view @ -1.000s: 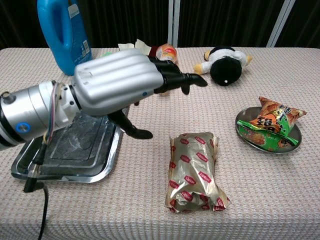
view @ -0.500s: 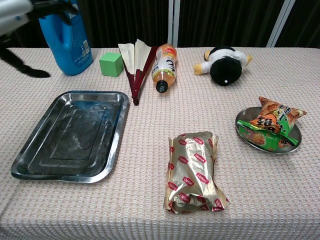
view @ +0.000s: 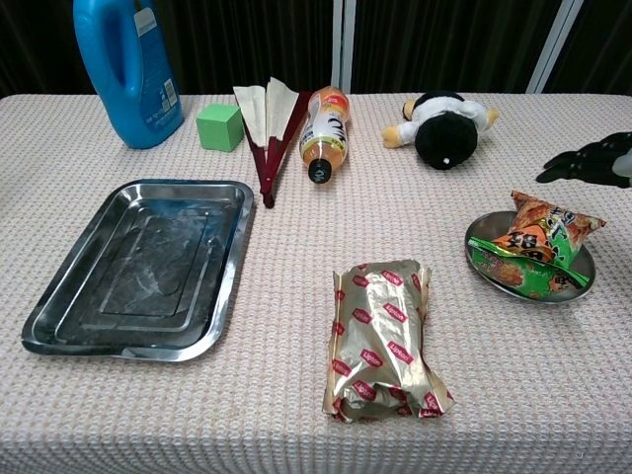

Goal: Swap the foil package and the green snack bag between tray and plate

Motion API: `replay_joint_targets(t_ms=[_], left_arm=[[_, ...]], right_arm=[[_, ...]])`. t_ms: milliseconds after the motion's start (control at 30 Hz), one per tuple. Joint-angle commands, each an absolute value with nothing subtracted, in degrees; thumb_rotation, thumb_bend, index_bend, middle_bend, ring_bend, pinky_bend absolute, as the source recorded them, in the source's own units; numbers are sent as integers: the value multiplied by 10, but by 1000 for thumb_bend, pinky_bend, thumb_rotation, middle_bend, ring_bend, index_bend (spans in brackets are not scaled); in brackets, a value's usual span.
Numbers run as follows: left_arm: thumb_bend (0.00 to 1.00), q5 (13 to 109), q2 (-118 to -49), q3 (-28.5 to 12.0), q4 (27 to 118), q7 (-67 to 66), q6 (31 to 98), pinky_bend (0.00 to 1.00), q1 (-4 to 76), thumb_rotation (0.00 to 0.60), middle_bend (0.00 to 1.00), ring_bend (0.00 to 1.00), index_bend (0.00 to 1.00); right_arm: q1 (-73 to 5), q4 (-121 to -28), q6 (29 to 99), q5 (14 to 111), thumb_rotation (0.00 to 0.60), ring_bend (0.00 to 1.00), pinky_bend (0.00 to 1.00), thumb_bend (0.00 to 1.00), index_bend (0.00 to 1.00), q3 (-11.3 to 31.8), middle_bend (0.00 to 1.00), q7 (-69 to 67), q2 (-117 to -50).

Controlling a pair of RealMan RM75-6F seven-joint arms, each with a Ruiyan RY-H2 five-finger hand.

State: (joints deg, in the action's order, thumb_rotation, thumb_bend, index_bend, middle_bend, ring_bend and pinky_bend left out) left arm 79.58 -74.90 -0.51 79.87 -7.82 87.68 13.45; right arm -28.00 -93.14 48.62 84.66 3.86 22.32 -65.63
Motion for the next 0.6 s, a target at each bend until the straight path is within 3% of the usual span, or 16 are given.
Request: replay_joint_targets(t_ms=[33, 133, 200, 267, 333, 433, 600], left_arm=[[42, 794, -752, -4, 786, -61, 882, 227, 122, 600, 185, 120, 101], [41, 798, -755, -4, 776, -50, 883, 227, 113, 600, 185, 120, 101], [42, 801, -757, -2, 771, -42, 880, 226, 109, 600, 185, 120, 101], [42, 804, -759, -1, 766, -37, 876, 227, 107, 600, 185, 120, 101], [42, 807, -760, -1, 760, -33, 872, 227, 105, 600, 185, 120, 101], [42, 810, -763, -3, 753, -29, 866, 227, 103, 600, 185, 120, 101], [42, 814, -768, -6, 741, -22, 864, 228, 97, 600, 185, 120, 101]], right_arm=[[-294, -912, 478, 832, 600, 0, 0, 96, 0, 41, 0, 247, -688], [-301, -900, 478, 828, 600, 0, 0, 101, 0, 38, 25, 255, -708], [-301, -889, 496, 841, 600, 0, 0, 109, 19, 36, 131, 253, -724], [-299, -875, 516, 859, 600, 13, 14, 112, 144, 33, 284, 244, -737], [-299, -859, 535, 878, 600, 76, 59, 113, 333, 28, 418, 230, -748], [-300, -842, 545, 889, 600, 140, 93, 119, 464, 22, 508, 221, -756], [-301, -830, 557, 893, 600, 185, 115, 135, 561, 18, 567, 220, -765]])
